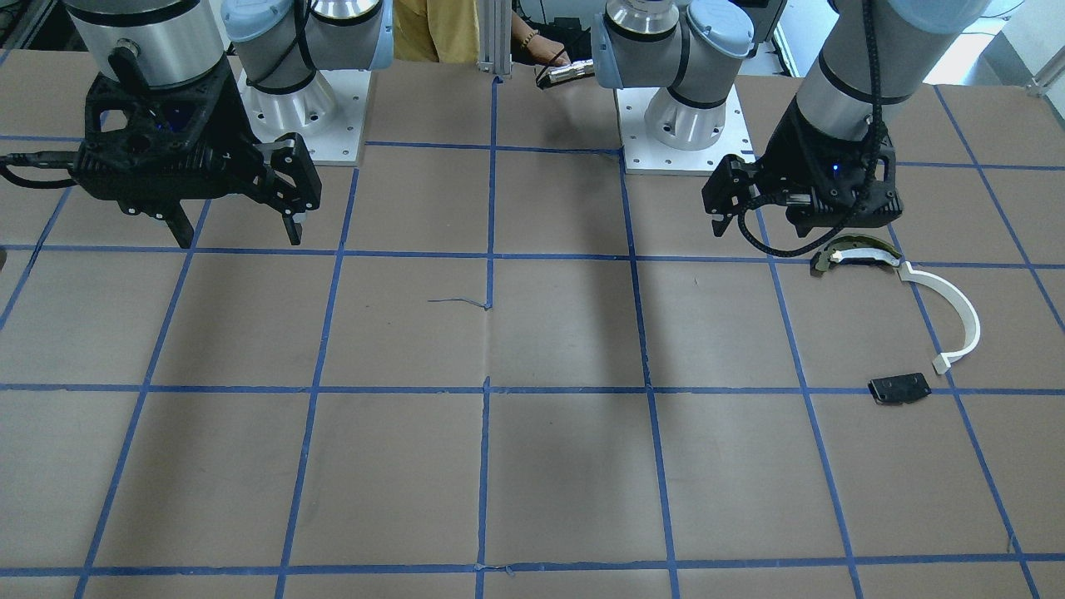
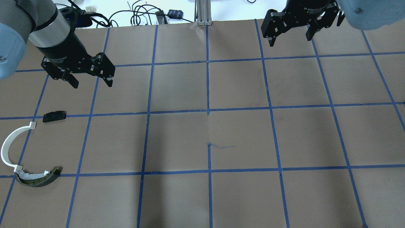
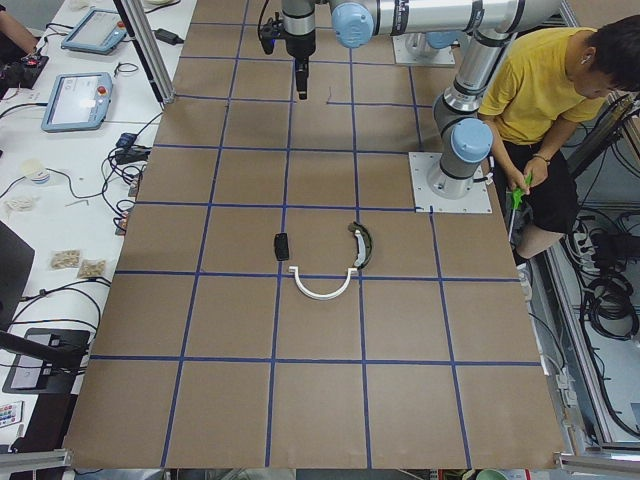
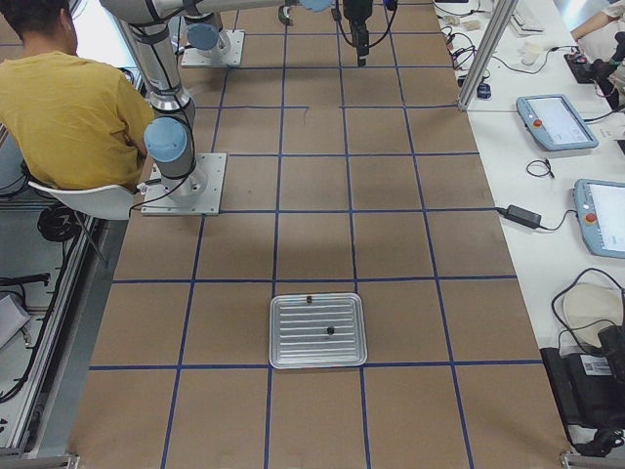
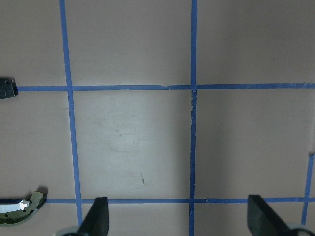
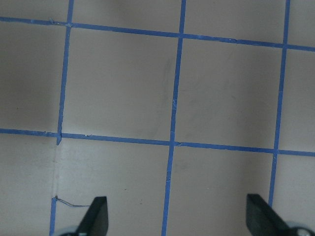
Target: Place bearing gear from tray to pile
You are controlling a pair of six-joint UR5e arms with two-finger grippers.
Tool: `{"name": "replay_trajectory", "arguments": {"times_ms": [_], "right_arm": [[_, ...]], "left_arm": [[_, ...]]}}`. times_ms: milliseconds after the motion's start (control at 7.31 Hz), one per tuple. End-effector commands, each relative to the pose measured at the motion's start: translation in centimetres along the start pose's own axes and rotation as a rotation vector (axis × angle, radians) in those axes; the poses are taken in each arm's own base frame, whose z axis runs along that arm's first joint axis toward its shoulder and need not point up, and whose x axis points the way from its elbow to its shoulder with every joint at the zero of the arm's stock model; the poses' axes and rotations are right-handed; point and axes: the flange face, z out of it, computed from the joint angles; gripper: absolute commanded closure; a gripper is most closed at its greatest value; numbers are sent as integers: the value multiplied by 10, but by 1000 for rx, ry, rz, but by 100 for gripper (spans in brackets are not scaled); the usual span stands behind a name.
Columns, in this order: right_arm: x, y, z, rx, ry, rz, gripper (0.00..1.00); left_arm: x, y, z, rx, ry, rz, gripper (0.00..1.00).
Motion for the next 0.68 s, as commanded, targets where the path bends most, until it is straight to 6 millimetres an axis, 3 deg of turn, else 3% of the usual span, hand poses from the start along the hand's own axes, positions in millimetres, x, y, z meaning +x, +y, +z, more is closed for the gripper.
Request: {"name": "replay_trajectory", "arguments": {"times_ms": [0, 274, 547], "right_arm": [[4, 1, 2, -13, -1, 6, 0], [30, 6, -3, -38, 3, 26, 0], [121, 5, -9, -34, 17, -82, 0]], "left_arm": [[0, 0, 0, 0, 2, 0, 0], [0, 0, 0, 0, 0, 2, 0], [0, 0, 0, 0, 0, 2, 0]]}}
